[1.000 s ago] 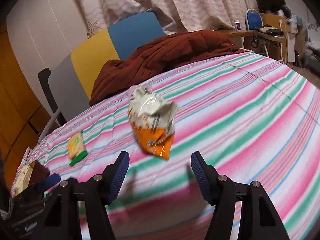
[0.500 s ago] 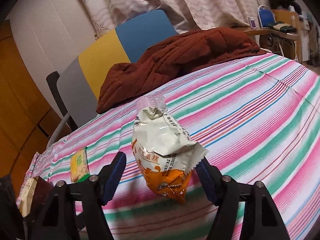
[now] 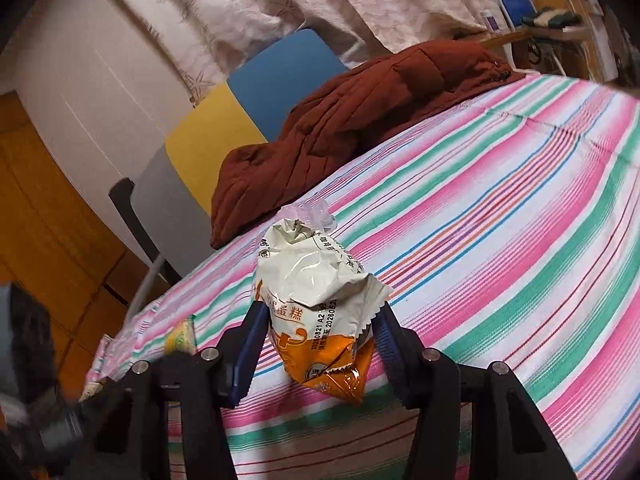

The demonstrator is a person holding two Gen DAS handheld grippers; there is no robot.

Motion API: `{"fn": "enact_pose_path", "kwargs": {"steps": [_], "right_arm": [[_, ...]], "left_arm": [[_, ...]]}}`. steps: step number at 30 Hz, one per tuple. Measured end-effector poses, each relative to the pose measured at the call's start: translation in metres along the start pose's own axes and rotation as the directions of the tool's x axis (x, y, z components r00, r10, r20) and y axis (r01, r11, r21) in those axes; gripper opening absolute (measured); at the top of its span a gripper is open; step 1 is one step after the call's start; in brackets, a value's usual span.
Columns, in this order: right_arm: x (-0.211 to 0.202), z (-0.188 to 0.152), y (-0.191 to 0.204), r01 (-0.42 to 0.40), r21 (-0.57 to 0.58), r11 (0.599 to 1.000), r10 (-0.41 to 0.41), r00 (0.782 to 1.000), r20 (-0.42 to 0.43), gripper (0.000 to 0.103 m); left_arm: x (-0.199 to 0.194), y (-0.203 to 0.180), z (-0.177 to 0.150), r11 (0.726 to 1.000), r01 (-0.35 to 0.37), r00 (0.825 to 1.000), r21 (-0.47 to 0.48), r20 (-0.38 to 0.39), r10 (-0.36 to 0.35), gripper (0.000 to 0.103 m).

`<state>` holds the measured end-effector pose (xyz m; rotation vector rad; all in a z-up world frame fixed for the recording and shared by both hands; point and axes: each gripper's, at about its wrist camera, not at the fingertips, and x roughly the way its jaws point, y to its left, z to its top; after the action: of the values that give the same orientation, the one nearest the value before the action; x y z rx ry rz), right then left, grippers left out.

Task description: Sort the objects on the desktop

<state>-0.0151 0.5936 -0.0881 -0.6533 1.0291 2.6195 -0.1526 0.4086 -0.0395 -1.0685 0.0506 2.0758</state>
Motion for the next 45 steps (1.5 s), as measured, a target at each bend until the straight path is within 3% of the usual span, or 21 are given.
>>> {"fn": "enact_pose_path", "kwargs": {"steps": [5, 9, 13, 16, 19, 23, 26, 29, 33, 37, 40, 45], "right_arm": [[-0.003, -0.003, -0.009, -0.094, 0.045, 0.995, 0.095, 0.995, -0.03, 0.053], [-0.009, -0.008, -0.008, -0.125, 0.03, 0.992, 0.126, 0.99, -0.059, 0.053], [-0.011, -0.012, -0.007, -0.14, 0.018, 0.99, 0.141, 0.987, -0.074, 0.053], [-0.01, -0.013, -0.002, -0.132, -0.009, 0.991, 0.131, 0.988, -0.082, 0.053], [-0.009, -0.013, 0.001, -0.118, -0.032, 0.992, 0.115, 0.99, -0.081, 0.053], [-0.01, -0.013, 0.003, -0.11, -0.044, 0.993, 0.106, 0.991, -0.079, 0.053], [-0.01, -0.013, 0.007, -0.096, -0.069, 0.993, 0.09, 0.993, -0.079, 0.053], [-0.01, -0.013, 0.008, -0.094, -0.077, 0.993, 0.088, 0.993, -0.084, 0.053], [-0.008, -0.013, 0.007, -0.094, -0.076, 0.993, 0.087, 0.992, -0.09, 0.053], [-0.008, -0.013, 0.008, -0.094, -0.083, 0.992, 0.086, 0.992, -0.095, 0.054], [-0.008, -0.015, 0.013, -0.09, -0.108, 0.99, 0.079, 0.991, -0.104, 0.054], [-0.016, -0.027, 0.031, -0.066, -0.186, 0.98, 0.043, 0.991, -0.126, 0.054]], "left_arm": [[0.009, 0.005, 0.022, 0.999, 0.026, 1.0, -0.037, 0.011, -0.025, 0.084], [0.01, 0.01, 0.025, 0.998, 0.048, 0.998, -0.033, 0.032, -0.047, 0.087], [0.022, 0.0, 0.028, 0.992, 0.128, 0.992, 0.005, -0.01, -0.128, 0.089], [0.031, -0.007, 0.033, 0.978, 0.207, 0.977, 0.001, -0.055, -0.207, 0.09], [0.038, -0.023, 0.037, 0.977, 0.209, 0.974, 0.044, -0.103, -0.204, 0.093], [0.05, -0.033, 0.039, 0.99, 0.12, 0.98, 0.077, -0.167, -0.106, 0.093], [0.057, -0.028, 0.038, 0.992, 0.123, 0.975, 0.037, -0.193, -0.114, 0.091], [0.062, -0.025, 0.036, 0.992, 0.125, 0.971, 0.016, -0.207, -0.12, 0.084], [0.067, -0.022, 0.034, 0.985, 0.172, 0.959, -0.024, -0.225, -0.173, 0.064], [0.066, -0.021, 0.034, 0.983, 0.184, 0.955, -0.009, -0.236, -0.181, 0.058], [0.06, -0.016, 0.031, 0.981, 0.193, 0.955, -0.037, -0.221, -0.196, 0.05], [0.043, -0.009, 0.018, 0.979, 0.193, 0.961, -0.062, -0.187, -0.201, 0.044]]}}
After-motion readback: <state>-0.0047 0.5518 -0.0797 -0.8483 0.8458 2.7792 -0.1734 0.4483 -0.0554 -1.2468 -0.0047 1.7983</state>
